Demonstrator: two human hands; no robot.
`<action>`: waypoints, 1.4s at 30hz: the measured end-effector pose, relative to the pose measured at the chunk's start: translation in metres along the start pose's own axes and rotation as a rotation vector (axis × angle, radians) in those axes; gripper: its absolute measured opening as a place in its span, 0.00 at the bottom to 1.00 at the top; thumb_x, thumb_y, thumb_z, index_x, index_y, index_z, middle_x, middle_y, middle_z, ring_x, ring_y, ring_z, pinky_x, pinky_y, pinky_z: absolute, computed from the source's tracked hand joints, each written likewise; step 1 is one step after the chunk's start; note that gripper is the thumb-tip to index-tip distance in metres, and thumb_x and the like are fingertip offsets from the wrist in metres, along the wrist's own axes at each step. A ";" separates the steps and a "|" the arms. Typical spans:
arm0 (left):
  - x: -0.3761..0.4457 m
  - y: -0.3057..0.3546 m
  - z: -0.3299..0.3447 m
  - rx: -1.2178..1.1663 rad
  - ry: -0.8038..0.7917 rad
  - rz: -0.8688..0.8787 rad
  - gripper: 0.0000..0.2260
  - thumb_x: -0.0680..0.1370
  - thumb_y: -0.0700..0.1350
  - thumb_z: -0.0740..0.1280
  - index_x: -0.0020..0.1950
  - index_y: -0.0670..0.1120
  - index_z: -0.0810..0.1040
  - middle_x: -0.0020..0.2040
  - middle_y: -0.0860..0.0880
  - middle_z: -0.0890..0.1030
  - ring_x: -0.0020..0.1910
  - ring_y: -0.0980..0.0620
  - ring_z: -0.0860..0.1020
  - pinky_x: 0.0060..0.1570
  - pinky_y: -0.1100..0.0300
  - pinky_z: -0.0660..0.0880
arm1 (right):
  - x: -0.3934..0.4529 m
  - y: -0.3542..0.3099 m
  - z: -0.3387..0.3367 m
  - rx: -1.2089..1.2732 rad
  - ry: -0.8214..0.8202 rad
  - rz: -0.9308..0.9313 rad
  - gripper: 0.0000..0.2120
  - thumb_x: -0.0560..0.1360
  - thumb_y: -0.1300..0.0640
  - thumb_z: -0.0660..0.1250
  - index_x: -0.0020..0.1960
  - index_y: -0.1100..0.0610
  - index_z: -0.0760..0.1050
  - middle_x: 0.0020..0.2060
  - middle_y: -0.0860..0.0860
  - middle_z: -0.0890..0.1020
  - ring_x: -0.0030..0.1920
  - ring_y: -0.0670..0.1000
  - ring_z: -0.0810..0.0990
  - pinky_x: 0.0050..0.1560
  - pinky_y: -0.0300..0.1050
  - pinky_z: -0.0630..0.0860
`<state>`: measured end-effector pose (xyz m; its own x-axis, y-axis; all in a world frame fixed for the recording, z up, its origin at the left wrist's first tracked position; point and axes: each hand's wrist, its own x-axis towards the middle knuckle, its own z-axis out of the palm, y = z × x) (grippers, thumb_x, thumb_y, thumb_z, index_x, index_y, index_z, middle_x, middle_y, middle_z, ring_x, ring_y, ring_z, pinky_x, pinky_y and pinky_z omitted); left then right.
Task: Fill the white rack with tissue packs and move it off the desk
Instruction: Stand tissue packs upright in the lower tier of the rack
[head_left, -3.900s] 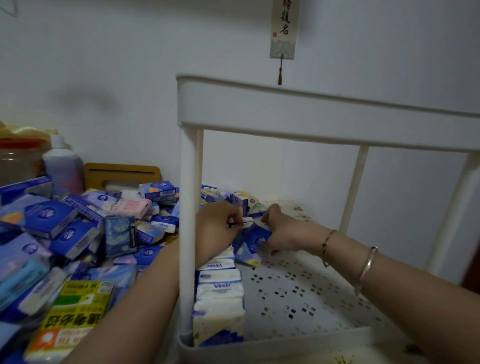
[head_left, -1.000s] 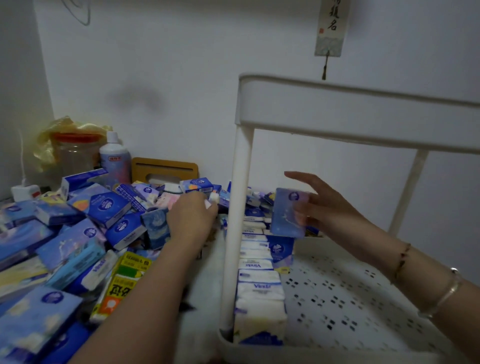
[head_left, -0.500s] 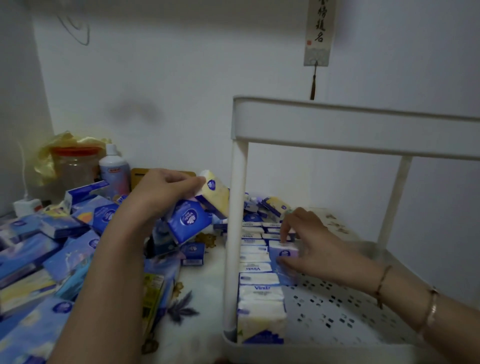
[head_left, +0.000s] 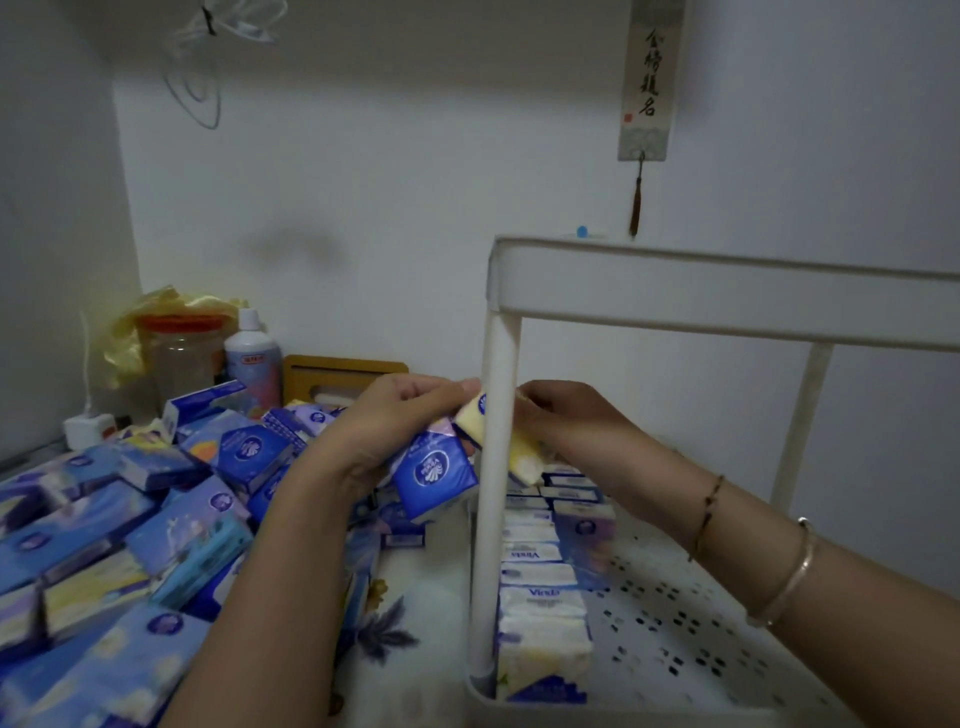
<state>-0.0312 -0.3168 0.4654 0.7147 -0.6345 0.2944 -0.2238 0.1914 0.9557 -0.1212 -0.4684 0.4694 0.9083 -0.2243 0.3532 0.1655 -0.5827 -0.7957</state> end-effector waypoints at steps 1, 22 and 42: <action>0.003 -0.002 0.004 -0.033 0.043 0.019 0.12 0.78 0.41 0.65 0.37 0.40 0.80 0.29 0.45 0.81 0.24 0.54 0.79 0.25 0.67 0.75 | -0.001 0.000 -0.002 0.049 0.040 0.021 0.10 0.77 0.48 0.65 0.42 0.53 0.76 0.33 0.47 0.78 0.30 0.39 0.78 0.32 0.36 0.74; 0.026 -0.023 0.060 -0.208 0.445 0.251 0.14 0.79 0.55 0.62 0.44 0.44 0.72 0.35 0.47 0.76 0.34 0.51 0.76 0.37 0.55 0.74 | -0.026 0.013 0.000 0.566 -0.072 0.169 0.17 0.75 0.54 0.68 0.61 0.58 0.73 0.55 0.56 0.82 0.55 0.55 0.82 0.56 0.51 0.80; 0.030 -0.040 0.050 0.611 -0.252 0.224 0.08 0.78 0.40 0.66 0.46 0.53 0.79 0.43 0.63 0.80 0.45 0.66 0.78 0.51 0.70 0.72 | -0.058 0.048 -0.052 0.179 0.053 0.205 0.11 0.73 0.63 0.69 0.54 0.58 0.70 0.45 0.55 0.84 0.45 0.50 0.83 0.44 0.42 0.79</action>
<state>-0.0336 -0.3810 0.4359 0.4487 -0.7975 0.4032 -0.7335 -0.0709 0.6760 -0.1865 -0.5242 0.4363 0.9094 -0.3665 0.1968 0.0496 -0.3741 -0.9261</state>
